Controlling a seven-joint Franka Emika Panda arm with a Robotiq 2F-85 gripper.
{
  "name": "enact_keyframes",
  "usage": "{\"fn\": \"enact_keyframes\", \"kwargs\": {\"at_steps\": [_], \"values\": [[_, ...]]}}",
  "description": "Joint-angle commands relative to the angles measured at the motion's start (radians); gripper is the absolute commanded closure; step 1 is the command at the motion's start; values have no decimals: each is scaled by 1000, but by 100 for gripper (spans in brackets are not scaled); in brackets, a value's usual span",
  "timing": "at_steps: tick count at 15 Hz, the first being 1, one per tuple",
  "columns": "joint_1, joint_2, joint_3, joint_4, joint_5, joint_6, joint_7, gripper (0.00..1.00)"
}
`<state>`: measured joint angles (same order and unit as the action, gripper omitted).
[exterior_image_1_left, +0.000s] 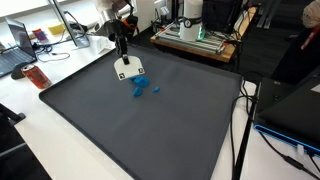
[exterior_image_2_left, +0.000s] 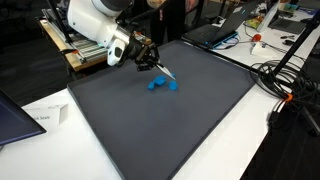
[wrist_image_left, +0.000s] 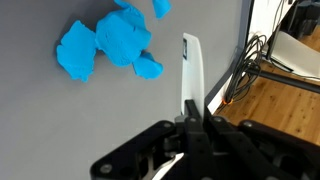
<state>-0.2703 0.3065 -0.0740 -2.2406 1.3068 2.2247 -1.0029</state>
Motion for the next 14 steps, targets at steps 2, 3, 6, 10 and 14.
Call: {"fn": "enact_keyframes", "kwargs": {"at_steps": [2,3,6,10,14], "values": [[32,-55,-34,-76,103,13,-82,99],[35,-60,-38,-86,116,13,-92,99],[47,-84,-51,-120,147,22,-120,99],[73,-118,-61,-171,156,81,-121,99],[102,-157,-53,-214,199,166,-141,99]]}}
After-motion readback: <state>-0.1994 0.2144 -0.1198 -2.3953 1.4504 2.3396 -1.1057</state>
